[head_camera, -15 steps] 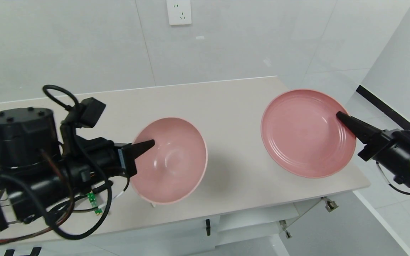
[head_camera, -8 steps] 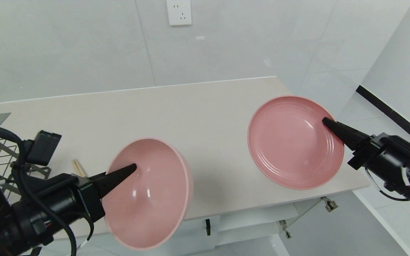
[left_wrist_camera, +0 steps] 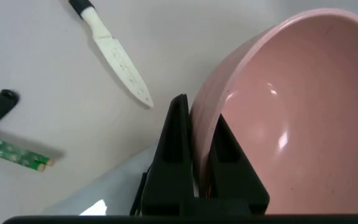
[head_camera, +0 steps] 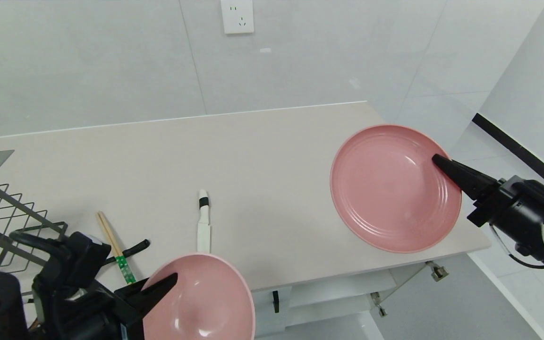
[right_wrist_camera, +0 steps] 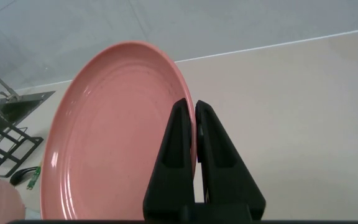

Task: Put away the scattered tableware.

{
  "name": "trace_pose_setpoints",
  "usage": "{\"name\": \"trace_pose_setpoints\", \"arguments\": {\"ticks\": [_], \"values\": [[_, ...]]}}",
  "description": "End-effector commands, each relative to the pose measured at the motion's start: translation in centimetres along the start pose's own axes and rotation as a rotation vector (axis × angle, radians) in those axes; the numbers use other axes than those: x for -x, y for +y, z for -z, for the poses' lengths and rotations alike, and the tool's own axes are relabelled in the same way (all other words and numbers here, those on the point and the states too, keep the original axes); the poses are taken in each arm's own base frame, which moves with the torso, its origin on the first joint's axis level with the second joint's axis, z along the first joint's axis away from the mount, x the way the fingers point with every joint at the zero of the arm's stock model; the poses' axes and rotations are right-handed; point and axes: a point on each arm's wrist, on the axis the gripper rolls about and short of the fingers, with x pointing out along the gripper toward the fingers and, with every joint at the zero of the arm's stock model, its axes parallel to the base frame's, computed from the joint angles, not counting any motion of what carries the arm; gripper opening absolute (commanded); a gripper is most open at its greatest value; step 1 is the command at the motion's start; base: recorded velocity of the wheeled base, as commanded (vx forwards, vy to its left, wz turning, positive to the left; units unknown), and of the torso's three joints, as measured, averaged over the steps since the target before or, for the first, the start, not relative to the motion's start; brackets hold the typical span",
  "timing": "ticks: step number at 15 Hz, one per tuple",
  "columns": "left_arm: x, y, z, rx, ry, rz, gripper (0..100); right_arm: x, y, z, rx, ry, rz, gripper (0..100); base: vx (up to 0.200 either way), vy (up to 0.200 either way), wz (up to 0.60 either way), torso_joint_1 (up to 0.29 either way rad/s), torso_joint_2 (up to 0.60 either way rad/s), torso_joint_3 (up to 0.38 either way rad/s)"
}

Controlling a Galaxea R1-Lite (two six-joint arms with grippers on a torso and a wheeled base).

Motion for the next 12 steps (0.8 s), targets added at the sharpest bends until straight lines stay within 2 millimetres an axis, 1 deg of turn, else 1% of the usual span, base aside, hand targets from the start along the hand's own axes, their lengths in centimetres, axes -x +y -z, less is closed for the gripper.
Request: {"name": "trace_pose_setpoints", "arguments": {"ticks": [1,2,5,8,11,12], "values": [[0.4,-0.6,0.9,-0.029,0.018,0.049,0,-0.1,0.1,-0.2,0.003,-0.010,-0.003,0,0.000,0.000,0.00,0.000,0.00,0.000],[0.4,-0.6,0.4,-0.016,-0.034,0.052,0,0.0,0.1,-0.2,0.003,-0.011,-0.005,0,0.000,0.000,0.00,0.000,0.00,0.000],[0.4,-0.2,0.1,-0.005,-0.069,0.024,0,0.0,0.2,-0.2,0.003,-0.010,-0.008,0,0.000,0.000,0.00,0.000,0.00,0.000],[0.5,0.5,-0.6,0.008,-0.116,-0.020,0,0.0,0.1,-0.2,0.013,-0.011,-0.005,0,-0.200,0.000,0.00,0.002,0.00,-0.002],[0.9,2.2,-1.8,-0.048,-0.215,-0.147,0,0.2,0.1,-0.1,0.069,-0.003,-0.001,0,-0.200,0.000,0.00,-0.001,0.00,0.012],[1.1,2.5,-2.2,-0.057,-0.253,-0.169,0,0.2,0.1,0.0,0.082,-0.001,-0.002,0,0.000,0.000,0.00,0.000,0.00,0.000]]}}
